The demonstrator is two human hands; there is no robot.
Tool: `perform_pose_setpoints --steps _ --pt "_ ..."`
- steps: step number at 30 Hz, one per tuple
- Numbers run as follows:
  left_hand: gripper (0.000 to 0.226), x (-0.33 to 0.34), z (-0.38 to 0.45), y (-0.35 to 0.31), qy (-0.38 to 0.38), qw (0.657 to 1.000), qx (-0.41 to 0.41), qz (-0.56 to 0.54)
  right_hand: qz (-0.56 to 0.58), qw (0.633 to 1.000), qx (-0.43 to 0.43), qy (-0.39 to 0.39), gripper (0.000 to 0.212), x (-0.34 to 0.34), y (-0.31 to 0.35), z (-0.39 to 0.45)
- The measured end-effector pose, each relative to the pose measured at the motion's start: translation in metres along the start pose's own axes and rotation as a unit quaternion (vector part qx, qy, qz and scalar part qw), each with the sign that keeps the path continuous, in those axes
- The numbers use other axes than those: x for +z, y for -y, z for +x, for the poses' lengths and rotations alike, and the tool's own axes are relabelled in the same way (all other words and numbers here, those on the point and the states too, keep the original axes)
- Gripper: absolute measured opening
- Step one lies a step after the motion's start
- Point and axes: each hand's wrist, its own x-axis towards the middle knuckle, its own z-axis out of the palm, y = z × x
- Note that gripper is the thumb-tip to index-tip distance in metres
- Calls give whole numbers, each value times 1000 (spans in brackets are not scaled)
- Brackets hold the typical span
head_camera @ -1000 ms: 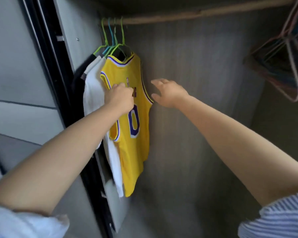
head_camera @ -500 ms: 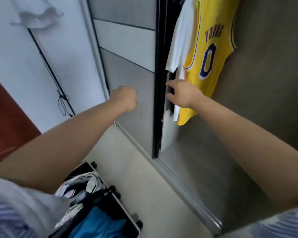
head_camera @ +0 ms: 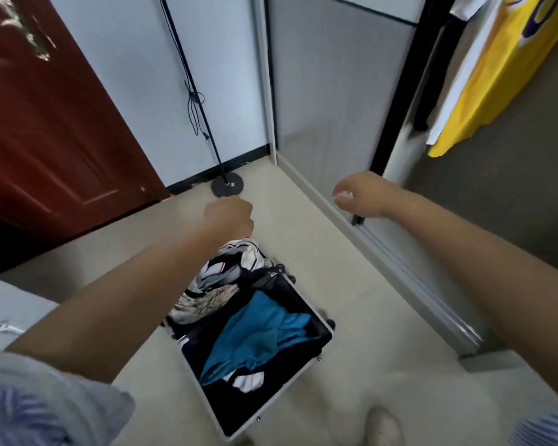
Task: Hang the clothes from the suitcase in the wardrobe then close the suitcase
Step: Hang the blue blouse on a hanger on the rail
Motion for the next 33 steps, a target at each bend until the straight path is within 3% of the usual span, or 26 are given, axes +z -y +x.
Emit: perform_pose_setpoints --steps 4,9,14,19,23,29,33 --pt "24 82 -18 56 28 999 12 -25 39 998 31 47 31 95 43 2" --pt "27 216 -36 105 159 987 26 -26 86 973 91 192 27 237 83 1" --pt "29 339 -44 128 234 972 3 -33 152 946 105 267 31 354 105 12" --pt "30 455 -26 136 270 961 -25 -48 200 927 157 277 34 485 110 27" --pt "31 555 0 130 271 960 -45 -60 91 943 93 306 38 591 104 39" --pt "27 677 21 130 252 962 -77 -71 63 955 81 279 38 690 93 79" --pt "48 731 36 149 250 964 -77 -56 116 954 93 259 33 734 90 99"
